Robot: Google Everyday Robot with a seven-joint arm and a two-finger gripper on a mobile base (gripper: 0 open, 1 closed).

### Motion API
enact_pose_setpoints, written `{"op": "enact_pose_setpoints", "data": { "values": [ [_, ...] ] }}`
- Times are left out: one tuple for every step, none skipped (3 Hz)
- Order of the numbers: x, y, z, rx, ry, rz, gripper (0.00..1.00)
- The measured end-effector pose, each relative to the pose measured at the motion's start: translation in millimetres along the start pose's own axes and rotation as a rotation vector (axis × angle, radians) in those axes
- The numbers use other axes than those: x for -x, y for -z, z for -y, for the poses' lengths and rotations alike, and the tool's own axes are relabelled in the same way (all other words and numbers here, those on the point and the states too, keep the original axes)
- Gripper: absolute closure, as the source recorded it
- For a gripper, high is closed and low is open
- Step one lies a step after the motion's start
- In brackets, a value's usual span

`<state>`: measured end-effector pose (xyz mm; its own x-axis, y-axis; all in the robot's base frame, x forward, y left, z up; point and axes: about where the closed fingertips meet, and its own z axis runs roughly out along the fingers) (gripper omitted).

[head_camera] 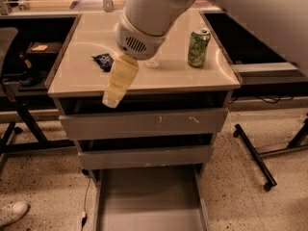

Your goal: Place rxbar blueberry into bottom drawer

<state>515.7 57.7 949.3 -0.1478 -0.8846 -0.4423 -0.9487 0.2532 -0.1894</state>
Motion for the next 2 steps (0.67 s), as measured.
{"op": "enact_pose_setpoints", "data": {
  "values": [
    [16.3, -46.5, 14.9, 0.077, 0.002, -0.020, 0.00],
    [16.5, -47.1, 14.8, 0.078, 0.002, -0.020, 0.00]
  ]
}}
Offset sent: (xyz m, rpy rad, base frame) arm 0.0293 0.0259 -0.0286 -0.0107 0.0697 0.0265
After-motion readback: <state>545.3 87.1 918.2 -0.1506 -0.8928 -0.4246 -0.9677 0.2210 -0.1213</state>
